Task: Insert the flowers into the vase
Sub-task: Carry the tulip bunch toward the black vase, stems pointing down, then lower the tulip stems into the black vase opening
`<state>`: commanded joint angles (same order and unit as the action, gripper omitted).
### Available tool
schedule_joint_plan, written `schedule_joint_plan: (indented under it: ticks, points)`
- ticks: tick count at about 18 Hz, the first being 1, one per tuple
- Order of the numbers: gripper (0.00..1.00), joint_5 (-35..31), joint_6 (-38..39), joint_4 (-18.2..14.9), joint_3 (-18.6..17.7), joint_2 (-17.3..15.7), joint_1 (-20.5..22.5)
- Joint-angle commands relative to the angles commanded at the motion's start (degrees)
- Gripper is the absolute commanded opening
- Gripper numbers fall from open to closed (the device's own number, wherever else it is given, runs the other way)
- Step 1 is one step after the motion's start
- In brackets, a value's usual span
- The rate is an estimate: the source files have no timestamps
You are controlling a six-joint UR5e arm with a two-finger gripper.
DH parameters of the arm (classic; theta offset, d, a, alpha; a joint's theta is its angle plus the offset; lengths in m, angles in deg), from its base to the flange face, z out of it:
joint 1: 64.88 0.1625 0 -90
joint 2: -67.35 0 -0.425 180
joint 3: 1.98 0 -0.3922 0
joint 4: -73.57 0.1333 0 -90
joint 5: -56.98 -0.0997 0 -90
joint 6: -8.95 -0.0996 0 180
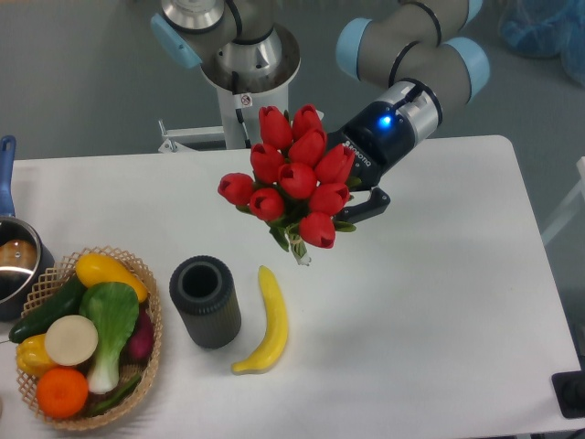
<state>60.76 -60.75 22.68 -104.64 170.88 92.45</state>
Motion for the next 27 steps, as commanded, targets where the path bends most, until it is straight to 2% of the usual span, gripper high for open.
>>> schedule_joint_plan:
  ticks: [8, 11, 18, 20, 27]
  points:
    - [0.45, 2.3, -2.2, -0.1, -0.4, 1.5, -5.6]
    - [0.45, 5.2, -2.0, -0.2, -0.6, 1.5, -6.0]
    - [0.45, 5.3, -1.8, -0.3, -1.0, 1.4, -7.6]
    - [0.45, 5.5, -1.9, -0.2, -0.8, 2.3, -9.5]
    - [0.45, 5.9, -2.2, -0.2, -0.7, 2.7, -10.5]
